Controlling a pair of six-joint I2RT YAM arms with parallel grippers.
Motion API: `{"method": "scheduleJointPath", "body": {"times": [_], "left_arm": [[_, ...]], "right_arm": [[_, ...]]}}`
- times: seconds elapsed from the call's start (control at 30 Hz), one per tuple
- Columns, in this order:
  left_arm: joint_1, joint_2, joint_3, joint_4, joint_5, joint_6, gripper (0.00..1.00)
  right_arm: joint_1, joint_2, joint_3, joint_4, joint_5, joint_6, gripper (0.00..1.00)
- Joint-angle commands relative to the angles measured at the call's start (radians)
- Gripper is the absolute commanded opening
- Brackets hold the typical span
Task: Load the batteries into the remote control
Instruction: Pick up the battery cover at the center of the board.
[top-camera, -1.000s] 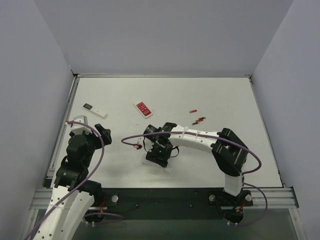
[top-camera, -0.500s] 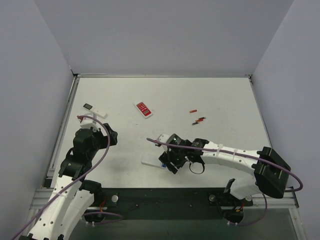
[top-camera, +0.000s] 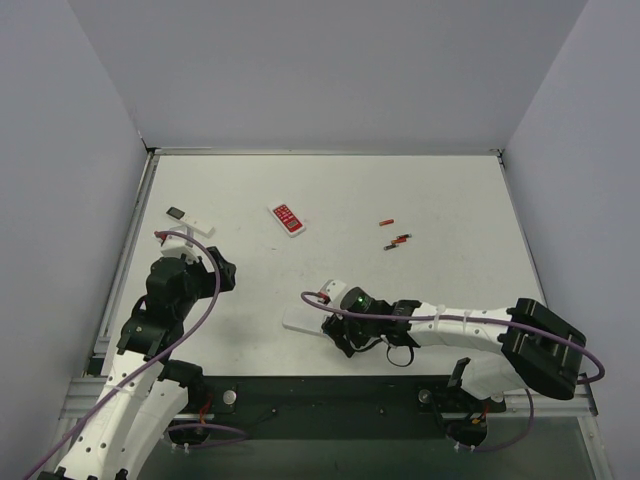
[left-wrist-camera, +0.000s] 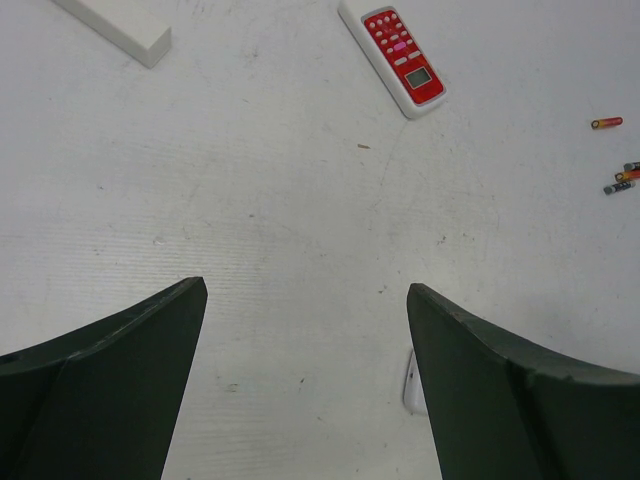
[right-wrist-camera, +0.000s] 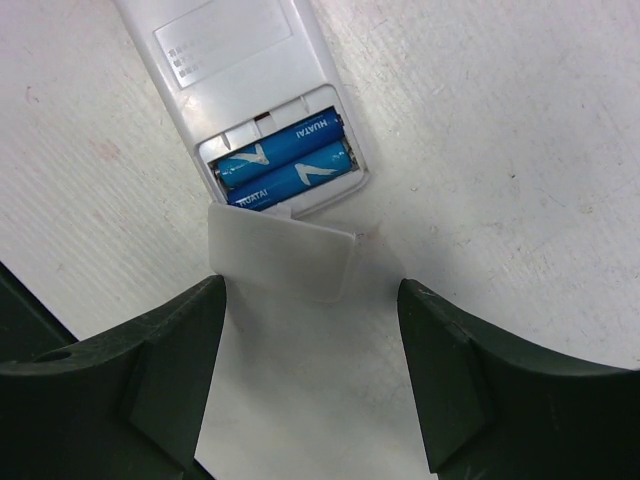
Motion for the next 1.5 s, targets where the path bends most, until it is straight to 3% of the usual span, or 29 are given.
{"method": "scheduleJointPath", "body": {"times": [0.0,0.63,1.47], "left_arm": [[0.005,0.003,0.01,0.027,0.001,-0.002,0.92],[0.011,0.011,0.013,0.028,0.004,-0.002,0.92],[0.012,0.006,0.01,0.027,0.004,-0.002,0.92]], "right_arm": [[0.026,-0.02,-0.011,0.058,0.038,0.002,0.65],[0.115,-0.063,0.046,-0.053,0.188,0.164,0.65],[0.11,0.063,0.015,0.038,0.159,0.068,0.58]]}}
